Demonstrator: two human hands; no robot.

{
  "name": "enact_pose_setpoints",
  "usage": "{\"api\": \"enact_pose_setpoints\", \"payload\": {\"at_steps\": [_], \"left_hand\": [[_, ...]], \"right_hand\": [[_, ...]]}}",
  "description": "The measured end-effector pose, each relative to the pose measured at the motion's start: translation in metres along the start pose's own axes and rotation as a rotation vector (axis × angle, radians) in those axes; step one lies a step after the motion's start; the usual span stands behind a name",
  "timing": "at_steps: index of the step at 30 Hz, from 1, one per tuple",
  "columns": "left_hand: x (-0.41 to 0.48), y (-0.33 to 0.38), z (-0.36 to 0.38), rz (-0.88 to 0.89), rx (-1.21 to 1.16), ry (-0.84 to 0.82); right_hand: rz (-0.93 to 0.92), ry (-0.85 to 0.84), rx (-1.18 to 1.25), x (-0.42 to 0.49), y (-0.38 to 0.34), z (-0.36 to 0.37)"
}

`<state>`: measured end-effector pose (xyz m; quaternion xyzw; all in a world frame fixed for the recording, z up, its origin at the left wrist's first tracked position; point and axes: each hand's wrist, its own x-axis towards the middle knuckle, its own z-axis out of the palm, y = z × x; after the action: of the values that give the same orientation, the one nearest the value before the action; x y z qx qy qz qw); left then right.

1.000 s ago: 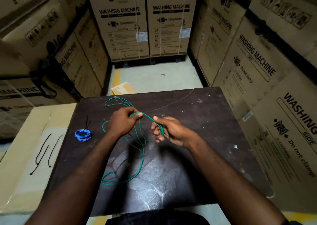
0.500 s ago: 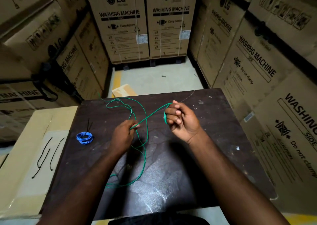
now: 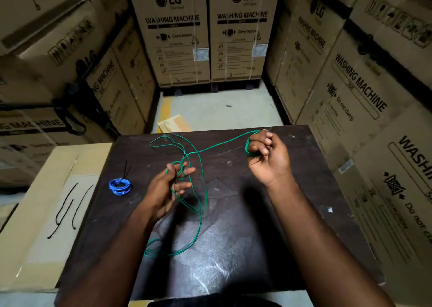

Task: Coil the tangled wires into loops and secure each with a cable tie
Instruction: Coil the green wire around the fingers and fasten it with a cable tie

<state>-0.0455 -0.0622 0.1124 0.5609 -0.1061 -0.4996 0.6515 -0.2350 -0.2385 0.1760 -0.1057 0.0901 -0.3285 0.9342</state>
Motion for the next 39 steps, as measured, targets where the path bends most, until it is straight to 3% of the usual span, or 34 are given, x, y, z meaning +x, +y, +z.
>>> {"api": "enact_pose_setpoints", "payload": {"at_steps": [3, 12, 18, 23, 27, 29, 33, 39], "left_hand": [[0.007, -0.004, -0.012, -0.041, -0.175, 0.094], [0.013, -0.011, -0.035, -0.128, -0.356, 0.391], [0.016, -0.007, -0.029, -0.116, -0.495, 0.414], [0.02, -0.019, -0.025, 0.016, -0.039, 0.466], [0.025, -0.027, -0.043, 0.373, 0.964, 0.632], [0.018, -0.024, -0.03, 0.517, 1.177, 0.492], [0.003, -0.012, 0.019, 0.7, 0.987, 0.063], [0.0, 0.001, 0.055, 0.622, 0.651, -0.091]], "right_hand": [[-0.034, -0.007, 0.021, 0.001, -0.007, 0.007], [-0.062, 0.0, 0.031, 0.002, -0.019, 0.0], [-0.092, 0.05, -0.078, 0.0, -0.014, -0.002], [-0.008, 0.111, -0.229, -0.006, -0.001, -0.006], [0.042, 0.137, -0.336, -0.009, 0.013, -0.006], [0.068, 0.133, -0.455, -0.011, 0.022, -0.008], [0.169, 0.086, -0.734, -0.015, 0.042, -0.009], [0.189, 0.045, -0.77, -0.017, 0.049, -0.006]]}}
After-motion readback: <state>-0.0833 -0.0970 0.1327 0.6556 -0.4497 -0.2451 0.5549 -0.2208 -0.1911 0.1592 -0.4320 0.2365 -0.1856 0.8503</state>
